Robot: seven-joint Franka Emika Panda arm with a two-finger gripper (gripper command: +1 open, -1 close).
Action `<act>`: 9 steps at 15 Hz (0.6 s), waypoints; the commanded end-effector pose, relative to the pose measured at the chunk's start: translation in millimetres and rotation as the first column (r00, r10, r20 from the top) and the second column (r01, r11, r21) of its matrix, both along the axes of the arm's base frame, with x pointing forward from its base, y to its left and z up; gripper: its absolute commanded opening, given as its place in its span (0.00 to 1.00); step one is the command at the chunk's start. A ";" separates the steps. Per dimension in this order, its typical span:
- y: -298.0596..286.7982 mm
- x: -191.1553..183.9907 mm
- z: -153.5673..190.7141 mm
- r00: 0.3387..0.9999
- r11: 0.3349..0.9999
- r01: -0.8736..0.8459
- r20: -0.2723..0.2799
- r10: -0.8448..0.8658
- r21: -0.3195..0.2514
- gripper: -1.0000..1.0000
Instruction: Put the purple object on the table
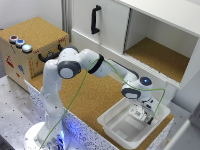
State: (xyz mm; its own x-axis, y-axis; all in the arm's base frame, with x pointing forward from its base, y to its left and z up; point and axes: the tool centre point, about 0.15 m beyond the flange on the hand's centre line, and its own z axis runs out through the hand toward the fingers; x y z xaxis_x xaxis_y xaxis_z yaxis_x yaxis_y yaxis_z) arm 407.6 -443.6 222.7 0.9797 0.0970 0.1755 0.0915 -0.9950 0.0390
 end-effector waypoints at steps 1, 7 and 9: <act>-19.8 51.3 -13.9 0.998 0.991 -0.045 -0.027 0.048 0.127 1.00; -9.6 56.1 -13.3 0.997 0.993 -0.073 -0.026 0.076 0.094 0.00; -10.5 49.5 -11.8 0.997 0.994 -0.063 -0.029 0.066 0.091 0.00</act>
